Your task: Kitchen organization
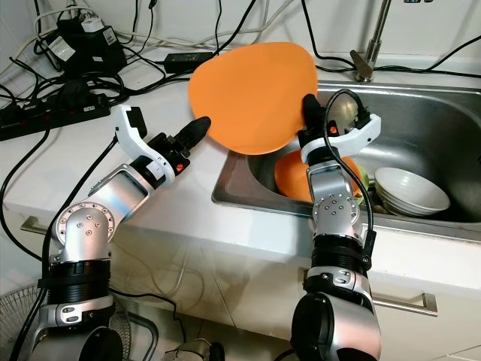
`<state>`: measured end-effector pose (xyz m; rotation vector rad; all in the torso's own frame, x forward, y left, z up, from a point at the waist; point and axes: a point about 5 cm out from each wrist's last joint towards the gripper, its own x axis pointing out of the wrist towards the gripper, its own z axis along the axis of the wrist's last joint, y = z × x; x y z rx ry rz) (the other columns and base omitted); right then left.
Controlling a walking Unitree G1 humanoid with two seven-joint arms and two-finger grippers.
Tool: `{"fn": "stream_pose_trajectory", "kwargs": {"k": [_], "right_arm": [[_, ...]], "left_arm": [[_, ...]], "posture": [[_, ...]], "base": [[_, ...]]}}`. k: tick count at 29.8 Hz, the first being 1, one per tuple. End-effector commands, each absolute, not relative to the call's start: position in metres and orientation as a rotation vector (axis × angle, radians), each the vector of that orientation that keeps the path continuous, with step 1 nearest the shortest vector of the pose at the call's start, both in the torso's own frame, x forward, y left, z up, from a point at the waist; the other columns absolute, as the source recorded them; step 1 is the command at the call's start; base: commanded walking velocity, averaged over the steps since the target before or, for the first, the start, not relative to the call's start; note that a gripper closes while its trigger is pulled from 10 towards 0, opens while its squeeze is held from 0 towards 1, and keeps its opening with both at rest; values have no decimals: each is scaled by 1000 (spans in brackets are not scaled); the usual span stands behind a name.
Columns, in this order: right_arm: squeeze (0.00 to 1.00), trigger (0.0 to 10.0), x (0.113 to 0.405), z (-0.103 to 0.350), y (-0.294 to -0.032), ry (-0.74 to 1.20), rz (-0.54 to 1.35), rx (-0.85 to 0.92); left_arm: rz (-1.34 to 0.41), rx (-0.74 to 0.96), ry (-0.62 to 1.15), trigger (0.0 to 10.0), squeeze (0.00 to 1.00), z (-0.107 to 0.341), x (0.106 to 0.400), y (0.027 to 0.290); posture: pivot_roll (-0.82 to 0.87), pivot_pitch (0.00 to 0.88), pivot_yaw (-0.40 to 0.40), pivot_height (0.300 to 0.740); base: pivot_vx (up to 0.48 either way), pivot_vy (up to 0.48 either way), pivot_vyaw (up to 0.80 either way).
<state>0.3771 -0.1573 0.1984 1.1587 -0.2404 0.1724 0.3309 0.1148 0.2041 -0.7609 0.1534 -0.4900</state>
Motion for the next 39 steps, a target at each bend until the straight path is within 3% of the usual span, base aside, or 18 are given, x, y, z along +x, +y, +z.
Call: {"fn": "stream_pose_trajectory", "kwargs": {"k": [1,7,13,14,15,16,17,24,28,30,33,39], "right_arm": [[0,0,381,214,-162,-307,165,1198],[0,0,383,215,-182,-350,67,1227],[0,0,383,210,-207,-375,-113,1128],[0,2784,382,207,-214,-375,-165,1105],[0,2784,382,207,-214,-375,-165,1105],[0,8275,381,205,-219,-374,-214,1070],[0,10000,380,203,-226,-372,-271,1010],[0,10000,378,198,-231,-343,-317,819],[0,10000,382,189,-217,-275,-277,650],[0,10000,383,187,-214,-269,-263,637],[0,10000,384,180,-200,-230,-202,642],[0,10000,385,171,-190,-181,-167,637]], "left_arm": [[-507,-738,147,10000,0,207,330,115],[-522,-733,146,10000,0,207,328,113],[-527,-701,146,10000,0,206,327,113],[-528,-693,147,10000,0,206,326,112],[-528,-693,147,10000,0,206,326,112],[-530,-689,148,10000,0,205,326,112],[-532,-686,148,10000,0,205,325,112],[-533,-676,148,10000,0,204,324,112],[-531,-624,152,10000,0,202,324,113],[-525,-605,151,10000,0,202,324,113],[-464,-424,128,10000,0,198,326,116],[-468,-381,122,10000,0,197,324,114]], "posture": [[157,26,123,740],[158,24,120,740],[160,23,117,740],[159,23,116,740],[159,23,116,740],[158,21,116,740],[158,21,115,740],[157,17,113,740],[158,13,110,740],[158,13,110,740],[160,10,107,740],[161,7,105,740]], "base": [[0,0,0],[0,0,0],[0,0,0],[0,0,0],[0,0,0],[0,0,0],[0,0,0],[0,0,0],[0,0,0],[0,0,0],[0,0,0],[0,0,0]]}}
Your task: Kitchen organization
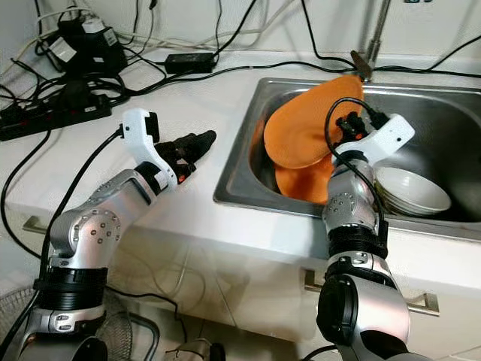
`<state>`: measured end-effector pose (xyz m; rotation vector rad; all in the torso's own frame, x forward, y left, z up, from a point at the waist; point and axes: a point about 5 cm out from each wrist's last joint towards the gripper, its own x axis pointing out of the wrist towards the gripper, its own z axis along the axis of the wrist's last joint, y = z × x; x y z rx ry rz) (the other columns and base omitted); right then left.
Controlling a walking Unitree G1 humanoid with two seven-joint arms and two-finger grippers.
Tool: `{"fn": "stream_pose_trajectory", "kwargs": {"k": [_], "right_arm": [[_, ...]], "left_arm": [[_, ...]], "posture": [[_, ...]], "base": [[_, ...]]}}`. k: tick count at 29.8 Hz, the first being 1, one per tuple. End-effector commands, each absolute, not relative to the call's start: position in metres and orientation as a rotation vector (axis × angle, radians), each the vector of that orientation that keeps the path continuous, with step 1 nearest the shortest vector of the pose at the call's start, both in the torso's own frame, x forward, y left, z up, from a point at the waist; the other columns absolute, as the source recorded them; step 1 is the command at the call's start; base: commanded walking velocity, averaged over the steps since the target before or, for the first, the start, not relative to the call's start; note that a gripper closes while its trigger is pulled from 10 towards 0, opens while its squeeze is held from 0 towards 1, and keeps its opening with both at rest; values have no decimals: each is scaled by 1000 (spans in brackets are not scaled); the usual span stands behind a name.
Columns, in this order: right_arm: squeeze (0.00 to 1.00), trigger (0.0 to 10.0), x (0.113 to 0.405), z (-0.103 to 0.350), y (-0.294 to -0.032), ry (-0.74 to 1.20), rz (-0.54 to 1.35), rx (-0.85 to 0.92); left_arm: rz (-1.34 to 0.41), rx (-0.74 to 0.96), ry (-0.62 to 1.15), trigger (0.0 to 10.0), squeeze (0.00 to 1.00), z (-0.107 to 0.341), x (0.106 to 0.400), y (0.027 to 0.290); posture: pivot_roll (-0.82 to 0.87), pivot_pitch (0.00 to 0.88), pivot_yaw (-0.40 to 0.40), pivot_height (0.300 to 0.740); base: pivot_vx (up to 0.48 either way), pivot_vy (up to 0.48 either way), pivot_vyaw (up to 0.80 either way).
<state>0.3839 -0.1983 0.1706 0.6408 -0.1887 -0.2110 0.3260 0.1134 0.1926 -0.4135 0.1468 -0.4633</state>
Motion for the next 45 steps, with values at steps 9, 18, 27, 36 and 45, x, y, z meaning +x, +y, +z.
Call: {"fn": "stream_pose_trajectory", "kwargs": {"k": [9,18,27,36,45], "right_arm": [[0,10000,387,169,-184,-163,-136,570],[0,10000,385,159,-184,-117,-146,473],[0,10000,385,154,-184,-87,-146,381],[392,10000,384,150,-182,-69,-142,368],[0,10000,384,147,-179,-58,-135,354]], "left_arm": [[-471,-346,118,10000,0,194,322,114],[-482,-314,137,10000,0,189,319,112],[-493,-299,154,10000,0,186,316,111],[-500,-309,163,10000,0,185,314,110],[-508,-316,171,10000,0,183,314,109]], "posture": [[165,14,101,740],[164,20,102,740],[172,28,101,740],[171,32,103,740],[172,34,102,740]], "base": [[0,0,0],[0,0,0],[0,0,0],[0,0,0],[0,0,0]]}}
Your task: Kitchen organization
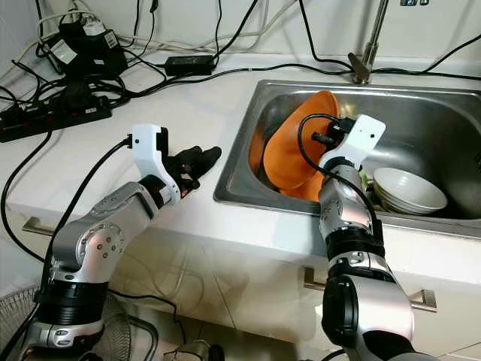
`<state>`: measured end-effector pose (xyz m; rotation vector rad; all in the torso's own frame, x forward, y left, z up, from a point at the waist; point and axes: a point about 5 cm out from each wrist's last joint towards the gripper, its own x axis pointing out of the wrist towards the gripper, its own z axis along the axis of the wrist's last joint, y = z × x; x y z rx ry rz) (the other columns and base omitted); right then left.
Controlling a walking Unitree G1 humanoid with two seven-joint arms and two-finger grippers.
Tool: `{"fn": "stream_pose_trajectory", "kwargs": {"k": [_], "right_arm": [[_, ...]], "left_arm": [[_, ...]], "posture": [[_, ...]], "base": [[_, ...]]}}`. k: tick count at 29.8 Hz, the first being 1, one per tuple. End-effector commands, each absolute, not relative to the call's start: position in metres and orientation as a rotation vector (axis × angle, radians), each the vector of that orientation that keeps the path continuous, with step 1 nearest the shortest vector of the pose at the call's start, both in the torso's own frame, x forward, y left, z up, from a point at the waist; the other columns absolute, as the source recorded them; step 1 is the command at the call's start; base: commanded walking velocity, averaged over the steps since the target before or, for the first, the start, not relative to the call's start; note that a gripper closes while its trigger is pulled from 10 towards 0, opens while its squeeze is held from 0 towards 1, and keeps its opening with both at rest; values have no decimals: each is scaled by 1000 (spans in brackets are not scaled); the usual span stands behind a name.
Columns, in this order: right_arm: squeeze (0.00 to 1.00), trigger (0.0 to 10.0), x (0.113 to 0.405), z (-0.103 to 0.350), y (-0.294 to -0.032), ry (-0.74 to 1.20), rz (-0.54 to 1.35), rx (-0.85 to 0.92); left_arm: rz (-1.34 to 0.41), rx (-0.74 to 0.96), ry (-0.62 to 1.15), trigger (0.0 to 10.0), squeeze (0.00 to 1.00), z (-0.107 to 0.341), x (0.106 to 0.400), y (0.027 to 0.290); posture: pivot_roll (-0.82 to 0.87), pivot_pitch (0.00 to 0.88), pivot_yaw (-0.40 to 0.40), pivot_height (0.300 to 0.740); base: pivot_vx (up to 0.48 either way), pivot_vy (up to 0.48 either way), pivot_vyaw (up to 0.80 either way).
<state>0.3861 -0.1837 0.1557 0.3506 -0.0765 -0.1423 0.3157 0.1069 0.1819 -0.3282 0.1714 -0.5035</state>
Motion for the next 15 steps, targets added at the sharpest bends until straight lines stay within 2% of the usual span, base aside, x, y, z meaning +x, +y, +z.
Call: {"fn": "stream_pose_trajectory", "kwargs": {"k": [1,2,3,4,7,8,9,10,12,13,14,15], "right_arm": [[102,10000,384,147,-179,-57,-131,355],[102,10000,384,147,-179,-57,-131,355],[165,10000,384,147,-179,-57,-130,355],[137,10000,384,147,-178,-56,-128,354],[149,10000,384,147,-177,-54,-126,353],[290,10000,384,147,-177,-52,-121,352],[290,10000,384,147,-177,-52,-121,352],[1000,10000,384,147,-176,-51,-119,351],[1000,10000,384,147,-176,-48,-119,343],[910,10000,384,146,-176,-46,-119,339],[910,10000,384,146,-176,-46,-119,339],[255,10000,384,146,-176,-46,-120,337]], "left_arm": [[-508,-318,171,10000,0,183,315,109],[-508,-318,171,10000,0,183,315,109],[-509,-320,171,10000,0,183,314,109],[-510,-323,170,10000,0,184,314,109],[-512,-324,169,10000,0,184,314,108],[-513,-324,170,10000,0,184,315,108],[-513,-324,170,10000,0,184,315,108],[-513,-325,170,10000,0,184,315,108],[-513,-326,171,10000,0,184,315,108],[-513,-326,171,10000,0,184,314,108],[-513,-326,171,10000,0,184,314,108],[-513,-327,172,10000,0,184,314,108]], "posture": [[173,34,101,740],[173,34,101,740],[173,34,101,740],[173,34,101,740],[174,35,101,740],[174,35,101,740],[174,35,101,740],[173,35,101,740],[174,35,100,740],[174,35,100,740],[174,35,100,740],[174,35,100,740]], "base": [[0,0,0],[0,0,0],[0,0,0],[0,0,0],[0,0,0],[0,0,0],[0,0,0],[0,0,0],[0,0,0],[0,0,0],[0,0,0],[0,0,0]]}}
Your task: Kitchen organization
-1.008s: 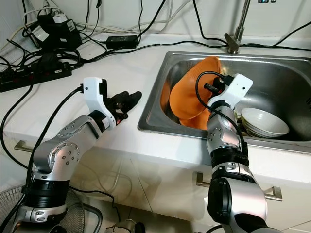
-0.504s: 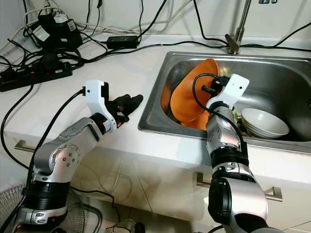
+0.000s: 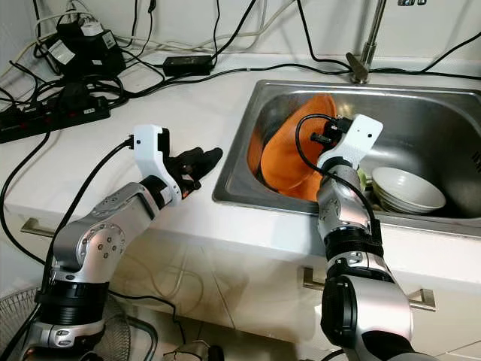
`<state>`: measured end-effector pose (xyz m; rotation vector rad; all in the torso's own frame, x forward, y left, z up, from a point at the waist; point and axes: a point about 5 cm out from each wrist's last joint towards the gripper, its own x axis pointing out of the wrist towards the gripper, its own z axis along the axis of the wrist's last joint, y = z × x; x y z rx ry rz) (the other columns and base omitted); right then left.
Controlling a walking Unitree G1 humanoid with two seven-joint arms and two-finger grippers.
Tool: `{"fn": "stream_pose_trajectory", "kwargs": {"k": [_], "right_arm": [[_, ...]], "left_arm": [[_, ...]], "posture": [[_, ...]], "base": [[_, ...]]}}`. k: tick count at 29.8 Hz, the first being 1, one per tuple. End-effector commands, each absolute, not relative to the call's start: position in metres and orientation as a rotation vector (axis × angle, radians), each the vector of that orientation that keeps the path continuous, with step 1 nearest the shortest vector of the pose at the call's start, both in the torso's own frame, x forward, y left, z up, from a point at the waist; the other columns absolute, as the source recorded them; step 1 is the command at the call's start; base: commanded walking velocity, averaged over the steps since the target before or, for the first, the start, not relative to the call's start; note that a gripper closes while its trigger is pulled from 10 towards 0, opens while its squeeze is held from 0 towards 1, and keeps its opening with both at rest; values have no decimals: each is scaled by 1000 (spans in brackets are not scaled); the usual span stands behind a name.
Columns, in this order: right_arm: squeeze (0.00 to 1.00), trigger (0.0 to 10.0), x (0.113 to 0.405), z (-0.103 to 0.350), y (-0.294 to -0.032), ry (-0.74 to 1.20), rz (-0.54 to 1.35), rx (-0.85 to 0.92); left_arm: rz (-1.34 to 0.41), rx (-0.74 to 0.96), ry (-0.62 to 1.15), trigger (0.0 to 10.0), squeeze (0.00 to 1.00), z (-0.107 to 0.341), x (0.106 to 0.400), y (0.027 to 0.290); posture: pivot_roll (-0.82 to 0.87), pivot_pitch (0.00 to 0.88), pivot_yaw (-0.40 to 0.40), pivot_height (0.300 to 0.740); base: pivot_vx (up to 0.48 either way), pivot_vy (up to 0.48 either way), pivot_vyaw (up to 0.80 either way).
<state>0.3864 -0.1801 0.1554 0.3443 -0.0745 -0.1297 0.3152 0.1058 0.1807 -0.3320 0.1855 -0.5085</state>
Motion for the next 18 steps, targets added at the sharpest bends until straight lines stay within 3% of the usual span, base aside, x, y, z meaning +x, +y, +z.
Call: {"fn": "stream_pose_trajectory", "kwargs": {"k": [1,18], "right_arm": [[0,10000,384,146,-175,-45,-120,336],[0,10000,384,151,-174,-72,-111,324]], "left_arm": [[-514,-327,172,10000,0,184,314,108],[-478,-296,131,10000,0,187,317,111]], "posture": [[174,37,100,740],[170,38,101,740]], "base": [[0,0,0],[0,0,0]]}}
